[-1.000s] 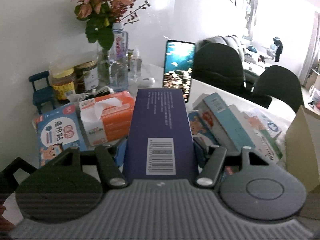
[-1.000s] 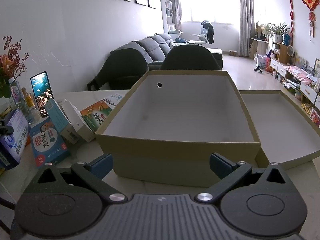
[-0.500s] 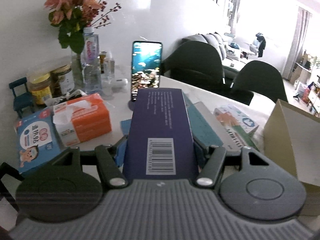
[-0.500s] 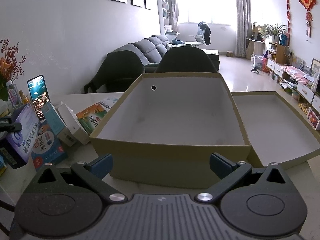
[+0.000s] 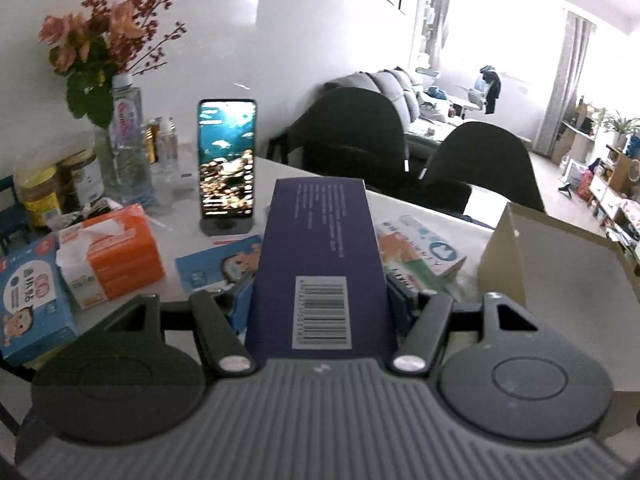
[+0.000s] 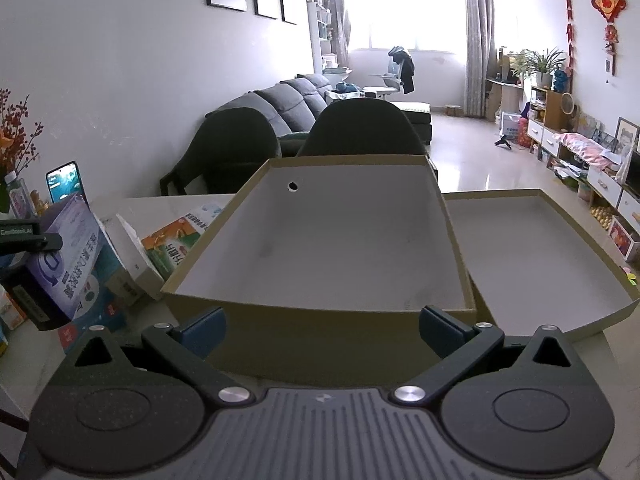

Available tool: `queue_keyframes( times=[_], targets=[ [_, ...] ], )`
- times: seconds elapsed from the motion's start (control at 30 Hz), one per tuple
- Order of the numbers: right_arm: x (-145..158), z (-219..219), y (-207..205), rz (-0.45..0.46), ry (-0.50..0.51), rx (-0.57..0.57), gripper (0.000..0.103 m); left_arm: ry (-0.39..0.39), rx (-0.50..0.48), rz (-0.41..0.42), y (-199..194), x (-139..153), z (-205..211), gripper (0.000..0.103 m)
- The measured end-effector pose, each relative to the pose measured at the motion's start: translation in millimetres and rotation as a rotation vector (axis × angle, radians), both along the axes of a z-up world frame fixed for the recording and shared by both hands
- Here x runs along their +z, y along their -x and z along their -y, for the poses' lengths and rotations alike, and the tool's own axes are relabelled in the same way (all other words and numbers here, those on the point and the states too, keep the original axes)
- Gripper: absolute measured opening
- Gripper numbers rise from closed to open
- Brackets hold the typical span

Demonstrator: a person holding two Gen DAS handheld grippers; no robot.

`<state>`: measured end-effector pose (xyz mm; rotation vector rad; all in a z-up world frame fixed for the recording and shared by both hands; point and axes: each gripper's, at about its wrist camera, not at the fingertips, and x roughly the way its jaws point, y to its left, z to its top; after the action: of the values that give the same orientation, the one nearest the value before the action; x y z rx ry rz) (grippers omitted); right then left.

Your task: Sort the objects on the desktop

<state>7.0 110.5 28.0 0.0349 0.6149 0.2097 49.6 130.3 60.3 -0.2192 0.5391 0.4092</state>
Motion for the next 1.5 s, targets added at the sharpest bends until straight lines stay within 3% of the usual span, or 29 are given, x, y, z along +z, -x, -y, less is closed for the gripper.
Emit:
queue_keyframes(
  times=[1.5],
  targets=[
    [22.7, 56.4, -36.5, 0.034, -0.01, -0.097, 0.103, 0.001, -0.276, 0.044, -93.7, 21.3, 94.5, 0.063]
  ],
)
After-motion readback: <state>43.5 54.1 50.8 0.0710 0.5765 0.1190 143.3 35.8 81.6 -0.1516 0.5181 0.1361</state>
